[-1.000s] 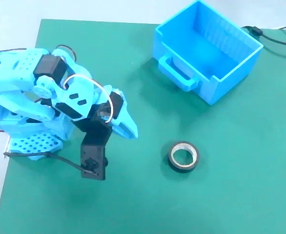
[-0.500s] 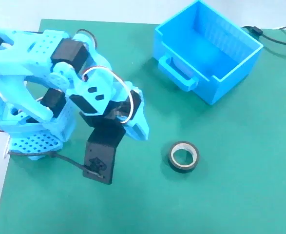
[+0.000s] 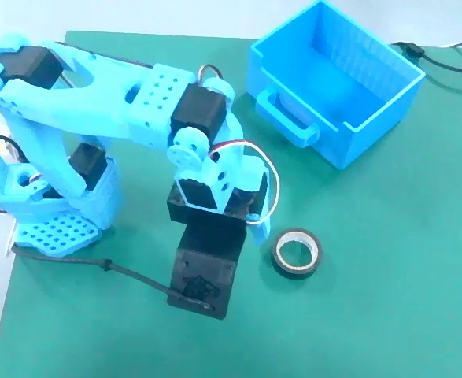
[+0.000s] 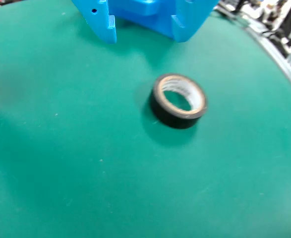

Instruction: Put the tape in the box

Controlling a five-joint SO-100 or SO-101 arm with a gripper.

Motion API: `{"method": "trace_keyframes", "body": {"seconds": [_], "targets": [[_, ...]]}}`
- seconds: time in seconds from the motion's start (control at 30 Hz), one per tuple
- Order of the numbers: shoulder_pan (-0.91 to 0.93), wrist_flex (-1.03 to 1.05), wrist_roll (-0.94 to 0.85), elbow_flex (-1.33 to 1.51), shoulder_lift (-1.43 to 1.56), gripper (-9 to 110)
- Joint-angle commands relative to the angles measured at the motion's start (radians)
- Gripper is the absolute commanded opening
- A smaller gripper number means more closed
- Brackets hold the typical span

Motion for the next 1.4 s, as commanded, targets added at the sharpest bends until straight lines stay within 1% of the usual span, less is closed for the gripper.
{"method": "trace_keyframes", "body": {"seconds": [0.0, 0.17, 0.23, 0.3, 0.37, 1.23, 1.37], "targets": [[0.008, 0.015, -0.048, -0.08, -0.032, 20], [-0.012, -0.012, -0.052, -0.08, -0.11, 22], [-0.025, -0.028, -0.054, -0.08, -0.132, 25], [-0.035, -0.04, -0.054, -0.08, -0.146, 31], [-0.051, -0.044, -0.055, -0.08, -0.149, 33], [-0.144, -0.25, -0.055, -0.081, -0.443, 33], [-0.15, -0.261, -0.052, -0.115, -0.503, 33]]}}
